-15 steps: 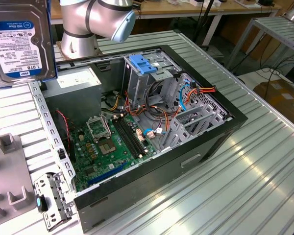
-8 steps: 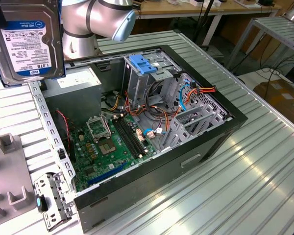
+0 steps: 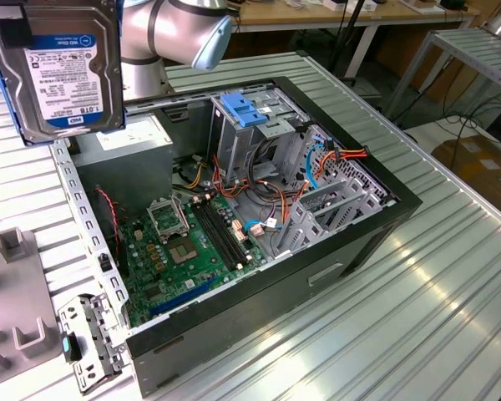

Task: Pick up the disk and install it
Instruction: 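Pick up the disk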

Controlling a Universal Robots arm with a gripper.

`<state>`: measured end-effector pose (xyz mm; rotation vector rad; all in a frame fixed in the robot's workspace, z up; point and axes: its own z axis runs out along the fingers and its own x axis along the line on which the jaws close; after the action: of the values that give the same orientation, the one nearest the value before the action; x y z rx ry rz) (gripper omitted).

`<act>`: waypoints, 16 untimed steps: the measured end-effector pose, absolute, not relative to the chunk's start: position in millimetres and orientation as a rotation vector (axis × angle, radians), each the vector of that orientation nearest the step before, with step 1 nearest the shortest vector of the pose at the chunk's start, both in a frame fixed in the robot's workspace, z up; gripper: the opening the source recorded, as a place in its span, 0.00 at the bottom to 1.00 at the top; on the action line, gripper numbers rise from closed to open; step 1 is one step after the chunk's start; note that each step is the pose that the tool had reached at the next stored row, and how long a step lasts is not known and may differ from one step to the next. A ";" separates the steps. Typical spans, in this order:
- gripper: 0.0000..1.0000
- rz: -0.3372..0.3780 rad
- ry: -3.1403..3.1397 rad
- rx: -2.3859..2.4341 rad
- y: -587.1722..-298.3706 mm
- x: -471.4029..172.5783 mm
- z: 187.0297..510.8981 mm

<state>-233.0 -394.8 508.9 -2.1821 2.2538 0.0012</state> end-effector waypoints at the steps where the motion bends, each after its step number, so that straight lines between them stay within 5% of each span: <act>1: 0.37 0.001 2.254 -2.182 -394.9 -230.3 508.9; 16: 0.37 0.001 2.254 -2.182 -397.1 -202.7 508.4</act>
<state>-202.7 -397.1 508.4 -2.1820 2.2538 0.0012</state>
